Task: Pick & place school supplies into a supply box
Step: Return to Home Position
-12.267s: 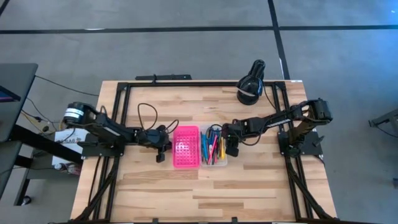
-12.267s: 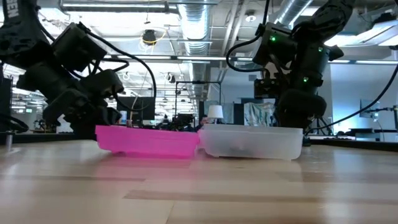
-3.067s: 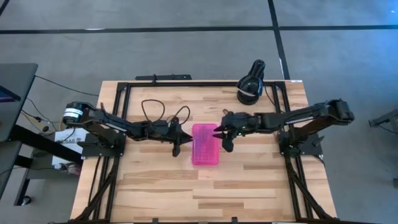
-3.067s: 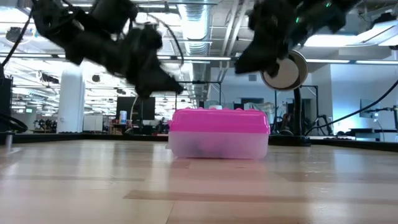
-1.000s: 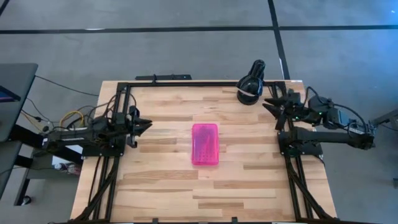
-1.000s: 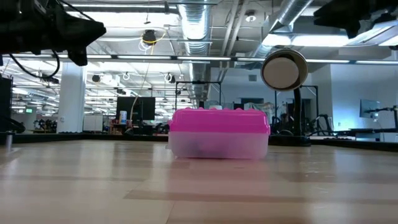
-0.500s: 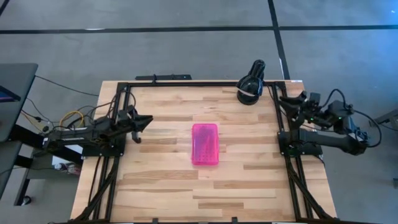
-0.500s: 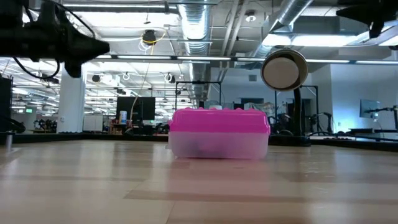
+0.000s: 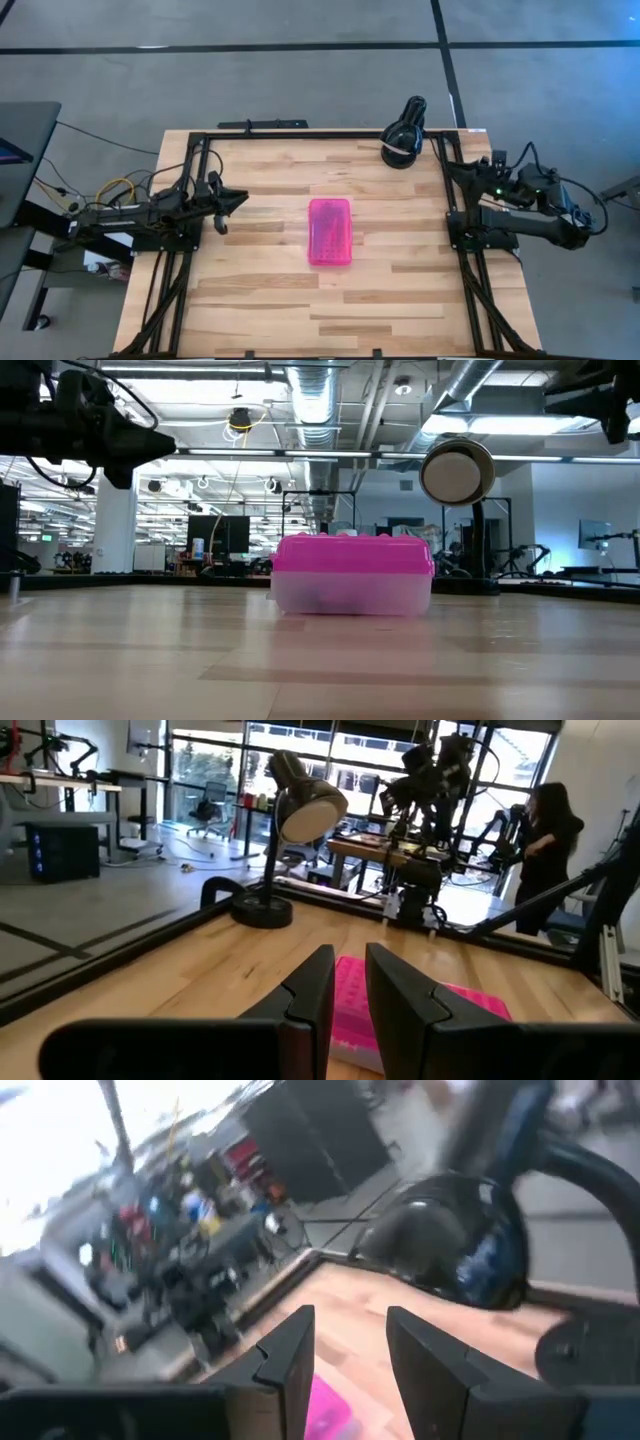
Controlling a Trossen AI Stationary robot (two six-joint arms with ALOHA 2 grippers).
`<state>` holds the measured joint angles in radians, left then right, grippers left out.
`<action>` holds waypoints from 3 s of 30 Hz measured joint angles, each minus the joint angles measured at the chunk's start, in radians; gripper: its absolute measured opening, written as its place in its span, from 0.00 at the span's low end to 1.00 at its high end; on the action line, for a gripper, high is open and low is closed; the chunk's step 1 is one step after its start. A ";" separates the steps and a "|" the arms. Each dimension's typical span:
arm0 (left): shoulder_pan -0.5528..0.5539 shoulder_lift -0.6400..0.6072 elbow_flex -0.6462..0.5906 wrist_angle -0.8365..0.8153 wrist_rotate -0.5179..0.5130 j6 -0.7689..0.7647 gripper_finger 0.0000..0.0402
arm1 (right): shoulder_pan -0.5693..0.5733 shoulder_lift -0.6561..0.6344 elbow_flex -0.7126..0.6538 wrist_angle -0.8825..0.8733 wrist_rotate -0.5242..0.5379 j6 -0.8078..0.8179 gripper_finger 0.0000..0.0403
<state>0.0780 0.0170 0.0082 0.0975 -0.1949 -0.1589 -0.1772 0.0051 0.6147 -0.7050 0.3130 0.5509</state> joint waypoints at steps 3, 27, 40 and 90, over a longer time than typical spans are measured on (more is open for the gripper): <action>0.000 0.000 0.000 -0.001 0.004 0.001 0.14 | 0.000 -0.001 0.000 0.015 -0.073 -0.177 0.30; 0.000 0.000 -0.002 -0.002 0.106 -0.055 0.14 | 0.137 -0.001 -0.446 0.588 -0.244 -0.470 0.30; 0.000 0.000 -0.002 -0.002 0.127 0.036 0.14 | 0.241 -0.002 -0.588 0.702 -0.104 -0.424 0.30; 0.000 0.009 -0.002 -0.064 0.196 0.112 0.14 | 0.059 0.016 -0.590 0.690 -0.183 -0.576 0.30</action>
<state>0.0782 0.0261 0.0067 0.0338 0.0010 -0.0467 -0.1184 0.0212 0.0250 -0.0145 0.1299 -0.0253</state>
